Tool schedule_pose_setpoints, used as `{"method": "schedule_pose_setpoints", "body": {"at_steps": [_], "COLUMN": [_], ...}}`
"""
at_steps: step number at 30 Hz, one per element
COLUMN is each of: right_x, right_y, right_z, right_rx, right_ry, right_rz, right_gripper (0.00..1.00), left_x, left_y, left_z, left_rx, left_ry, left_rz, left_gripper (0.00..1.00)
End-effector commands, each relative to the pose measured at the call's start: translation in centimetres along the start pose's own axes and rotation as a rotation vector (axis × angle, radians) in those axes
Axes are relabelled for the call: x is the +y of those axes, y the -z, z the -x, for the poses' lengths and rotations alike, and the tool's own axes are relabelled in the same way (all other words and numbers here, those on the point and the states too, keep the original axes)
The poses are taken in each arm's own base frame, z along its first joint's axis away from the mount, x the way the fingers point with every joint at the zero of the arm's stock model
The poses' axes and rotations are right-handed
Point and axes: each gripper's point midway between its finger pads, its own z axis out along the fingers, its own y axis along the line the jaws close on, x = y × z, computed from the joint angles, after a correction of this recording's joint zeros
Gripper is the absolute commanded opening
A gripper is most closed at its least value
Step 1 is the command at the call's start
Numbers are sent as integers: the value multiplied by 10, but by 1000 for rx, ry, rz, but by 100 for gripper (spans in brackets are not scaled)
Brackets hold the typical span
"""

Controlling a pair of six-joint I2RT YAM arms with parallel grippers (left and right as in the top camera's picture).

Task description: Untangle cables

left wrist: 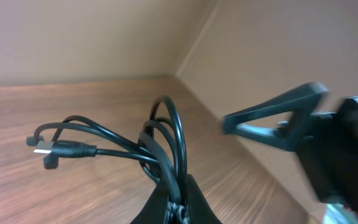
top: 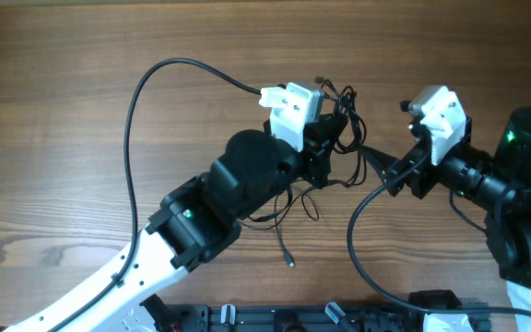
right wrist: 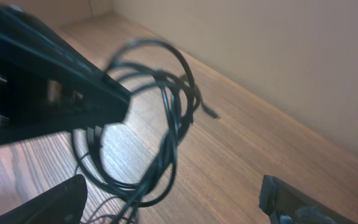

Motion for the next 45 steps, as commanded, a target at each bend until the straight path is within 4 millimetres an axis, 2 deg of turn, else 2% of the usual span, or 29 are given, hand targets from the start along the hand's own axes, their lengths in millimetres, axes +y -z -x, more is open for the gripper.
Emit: {"method": "schedule_pose_setpoints", "body": {"at_steps": [1, 9, 16, 22, 27, 31, 33, 34, 36, 37, 39, 42, 45], "right_x": [-5, -4, -6, -6, -6, -6, -6, -6, -6, -6, -5, 0, 5], "right_y": [-7, -11, -12, -12, -12, -12, -12, -12, -12, -12, -12, -8, -1], "right_z": [-4, 2, 4, 5, 5, 5, 5, 5, 5, 4, 2, -1, -1], "right_rx": [21, -4, -13, -15, -15, -16, -17, -17, -15, -14, -7, 5, 3], "right_ry": [22, 31, 36, 36, 37, 38, 39, 38, 37, 36, 30, 23, 28], "right_rz": [2, 27, 24, 27, 27, 26, 26, 26, 26, 27, 31, 36, 35], "right_gripper": [89, 86, 57, 57, 64, 63, 50, 40, 12, 8, 5, 4, 4], "left_x": [-29, -36, -47, -60, -61, -64, -65, -65, -64, -63, -56, -24, -3], "left_y": [12, 13, 14, 16, 16, 17, 17, 17, 17, 17, 15, 11, 12], "left_z": [12, 7, 1, 1, 1, -1, -1, -1, -1, 0, 2, 11, 20], "left_rx": [-17, 8, 22, 14, 15, 27, 29, 29, 28, 23, 7, -55, -113], "left_ry": [-10, -11, -15, -20, -3, 5, 4, 5, 4, 5, 7, 15, 20], "left_rz": [-146, -185, -213, -249, -251, -271, -274, -274, -272, -263, -223, -45, 75], "left_gripper": [4, 4, 4, 4, 4, 4, 4, 4, 4, 4, 4, 4, 4]}}
